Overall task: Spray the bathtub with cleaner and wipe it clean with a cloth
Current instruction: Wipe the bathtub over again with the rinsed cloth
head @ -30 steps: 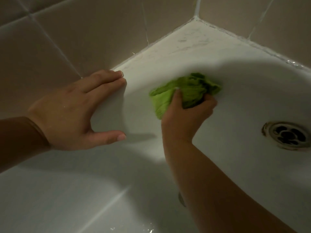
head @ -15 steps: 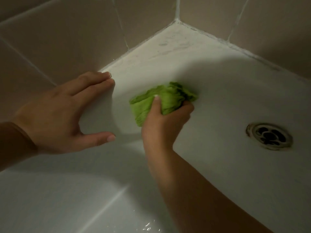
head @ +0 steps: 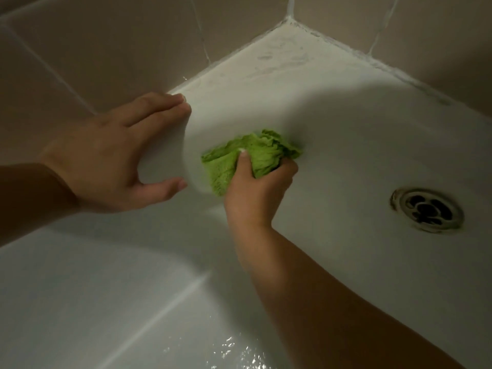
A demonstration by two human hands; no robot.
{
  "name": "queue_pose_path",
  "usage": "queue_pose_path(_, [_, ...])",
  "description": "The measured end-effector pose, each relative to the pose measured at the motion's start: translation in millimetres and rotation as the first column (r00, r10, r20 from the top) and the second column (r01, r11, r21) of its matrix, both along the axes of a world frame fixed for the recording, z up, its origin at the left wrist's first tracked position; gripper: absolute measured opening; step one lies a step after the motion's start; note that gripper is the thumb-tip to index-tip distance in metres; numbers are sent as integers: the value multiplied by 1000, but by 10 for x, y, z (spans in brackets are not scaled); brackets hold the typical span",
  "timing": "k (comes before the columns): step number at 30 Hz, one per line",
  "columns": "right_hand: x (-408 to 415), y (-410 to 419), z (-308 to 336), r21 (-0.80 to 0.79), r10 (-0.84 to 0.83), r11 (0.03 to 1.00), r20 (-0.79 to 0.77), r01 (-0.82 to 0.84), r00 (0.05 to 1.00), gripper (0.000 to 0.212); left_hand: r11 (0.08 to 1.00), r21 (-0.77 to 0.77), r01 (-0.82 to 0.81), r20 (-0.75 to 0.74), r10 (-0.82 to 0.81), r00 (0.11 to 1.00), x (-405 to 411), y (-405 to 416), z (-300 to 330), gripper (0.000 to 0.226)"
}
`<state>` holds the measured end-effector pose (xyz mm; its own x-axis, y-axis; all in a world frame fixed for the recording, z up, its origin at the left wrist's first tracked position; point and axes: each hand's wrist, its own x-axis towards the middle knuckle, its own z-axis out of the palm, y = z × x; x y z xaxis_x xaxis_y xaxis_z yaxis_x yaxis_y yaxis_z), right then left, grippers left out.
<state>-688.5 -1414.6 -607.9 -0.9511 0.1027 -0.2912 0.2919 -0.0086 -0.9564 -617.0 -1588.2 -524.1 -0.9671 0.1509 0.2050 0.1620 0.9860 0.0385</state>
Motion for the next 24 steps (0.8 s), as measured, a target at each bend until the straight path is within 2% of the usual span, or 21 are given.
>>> queue_pose_path(2, [-59, 66, -3, 11, -63, 998, -6, 63, 998, 56, 1000, -20, -4, -8, 4, 1000, -2, 18, 11, 98])
queue_pose_path(4, [-86, 135, 7, -9, -53, 999, -15, 53, 998, 55, 1000, -27, 9, -7, -9, 1000, -22, 21, 18, 97])
queue_pose_path(11, [38, 524, -143, 21, 239, 971, -90, -238, 967, 38, 995, -50, -83, -25, 81, 996, -87, 133, 33, 89])
queue_pose_path(14, [194, 761, -135, 101, 348, 936, -108, -338, 931, 30, 989, -54, -141, -44, 139, 989, -94, 239, 66, 85])
queue_pose_path(16, [312, 926, -97, 175, 405, 907, -111, -383, 908, 29, 979, -57, -196, -20, 195, 981, -57, 321, 99, 90])
queue_pose_path(18, [389, 1100, -44, 237, 445, 879, -94, -414, 891, 32, 958, -5, -286, -2, 286, 958, 3, 474, 107, 94])
queue_pose_path(21, [486, 1334, 71, 277, 494, 838, -21, -469, 869, 36, 877, 184, -445, -20, 456, 890, 172, 828, 66, 81])
queue_pose_path(24, [605, 1543, 295, 286, 551, 800, -2, -527, 835, 62, 739, 412, -533, 4, 584, 812, 539, 1397, 50, 61])
